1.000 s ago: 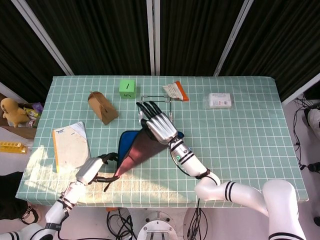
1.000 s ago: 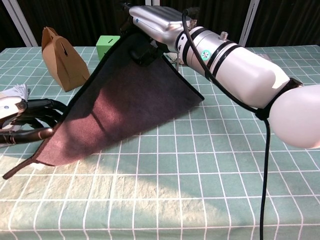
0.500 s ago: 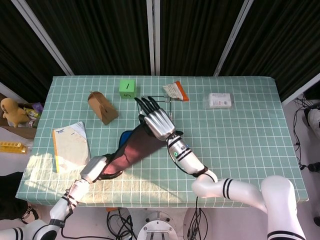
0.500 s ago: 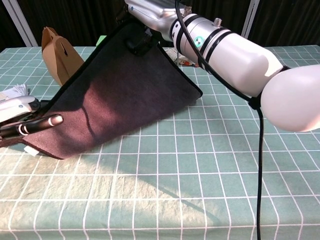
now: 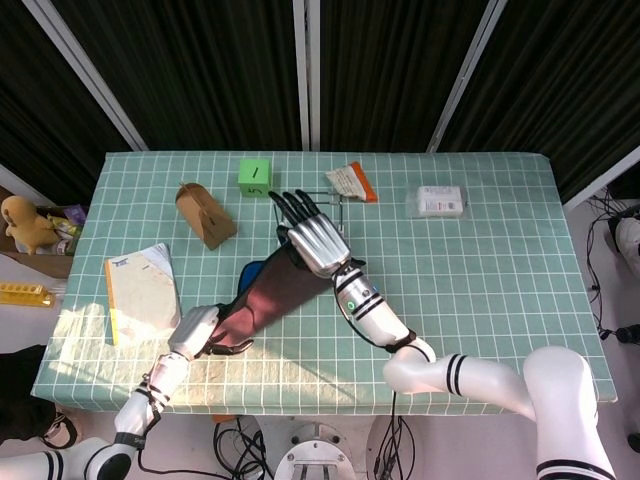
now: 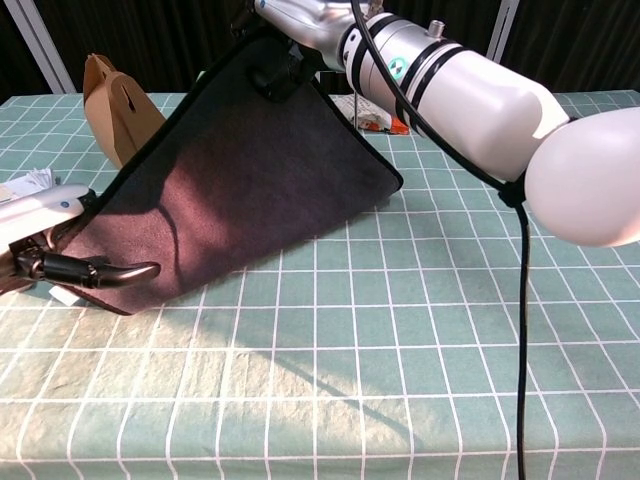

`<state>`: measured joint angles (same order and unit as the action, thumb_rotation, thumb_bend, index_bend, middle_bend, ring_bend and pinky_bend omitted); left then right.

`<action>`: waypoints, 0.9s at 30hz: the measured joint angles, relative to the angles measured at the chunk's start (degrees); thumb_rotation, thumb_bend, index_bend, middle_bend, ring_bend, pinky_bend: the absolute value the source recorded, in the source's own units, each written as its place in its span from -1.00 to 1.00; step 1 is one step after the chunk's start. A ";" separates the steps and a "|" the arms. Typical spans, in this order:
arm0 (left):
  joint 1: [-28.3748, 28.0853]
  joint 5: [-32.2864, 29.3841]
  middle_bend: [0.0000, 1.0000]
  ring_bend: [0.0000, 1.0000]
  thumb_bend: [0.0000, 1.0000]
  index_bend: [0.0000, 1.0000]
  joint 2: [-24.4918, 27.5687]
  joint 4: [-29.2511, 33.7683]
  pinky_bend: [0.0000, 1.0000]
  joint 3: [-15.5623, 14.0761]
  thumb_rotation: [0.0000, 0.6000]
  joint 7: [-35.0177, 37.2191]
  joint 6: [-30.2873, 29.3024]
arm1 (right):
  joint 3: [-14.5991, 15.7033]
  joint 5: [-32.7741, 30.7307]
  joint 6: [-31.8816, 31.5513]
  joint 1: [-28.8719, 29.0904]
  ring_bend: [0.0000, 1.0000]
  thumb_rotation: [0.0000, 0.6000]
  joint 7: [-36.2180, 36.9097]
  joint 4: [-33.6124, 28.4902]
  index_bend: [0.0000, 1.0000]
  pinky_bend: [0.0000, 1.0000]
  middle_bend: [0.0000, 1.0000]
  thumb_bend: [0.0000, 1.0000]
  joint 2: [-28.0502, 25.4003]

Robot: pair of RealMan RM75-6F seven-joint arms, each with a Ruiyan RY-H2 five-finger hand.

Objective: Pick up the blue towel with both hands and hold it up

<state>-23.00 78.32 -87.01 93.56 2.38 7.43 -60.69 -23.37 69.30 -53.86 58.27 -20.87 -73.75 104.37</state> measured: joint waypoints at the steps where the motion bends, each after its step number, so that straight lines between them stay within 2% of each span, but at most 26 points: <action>1: 0.00 -0.29 -0.04 -0.14 -0.52 -0.11 -0.23 -0.05 -0.01 0.15 0.39 -0.16 -0.11 | 0.15 -0.01 -0.06 0.03 -1.00 1.00 0.07 -0.01 1.00 -1.00 -1.00 0.00 -0.05; 7: 0.52 -1.01 0.01 -0.12 -0.35 0.02 -1.13 -0.48 0.01 0.92 0.43 0.63 -1.76 | 1.57 0.99 -0.61 0.18 -1.00 1.00 1.15 0.34 1.00 -1.00 -1.00 0.04 -0.36; 11: 0.83 -1.34 0.05 -0.07 -0.21 0.20 -1.35 -0.55 0.07 1.31 0.98 1.52 -2.40 | 2.32 1.48 -1.22 0.15 -1.00 1.00 1.93 0.59 1.00 -1.00 -1.00 0.04 -0.47; 18: 0.93 -2.65 0.08 -0.03 -0.17 0.43 -1.70 -0.18 0.08 1.78 1.00 -0.56 -2.89 | 2.85 1.78 -2.31 -0.24 -1.00 1.00 2.70 -0.15 1.00 -1.00 -1.00 0.04 -1.28; 27: 0.51 -4.25 0.12 0.01 -0.08 0.52 -0.97 1.86 0.12 2.91 1.00 -4.43 -3.38 | 4.99 2.90 -5.44 -3.48 -1.00 1.00 4.46 -3.38 1.00 -1.00 -1.00 0.04 -3.63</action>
<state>-22.49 74.07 -87.98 95.42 5.29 3.00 -64.07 -18.38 72.20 -59.30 54.79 -16.41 -77.12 100.73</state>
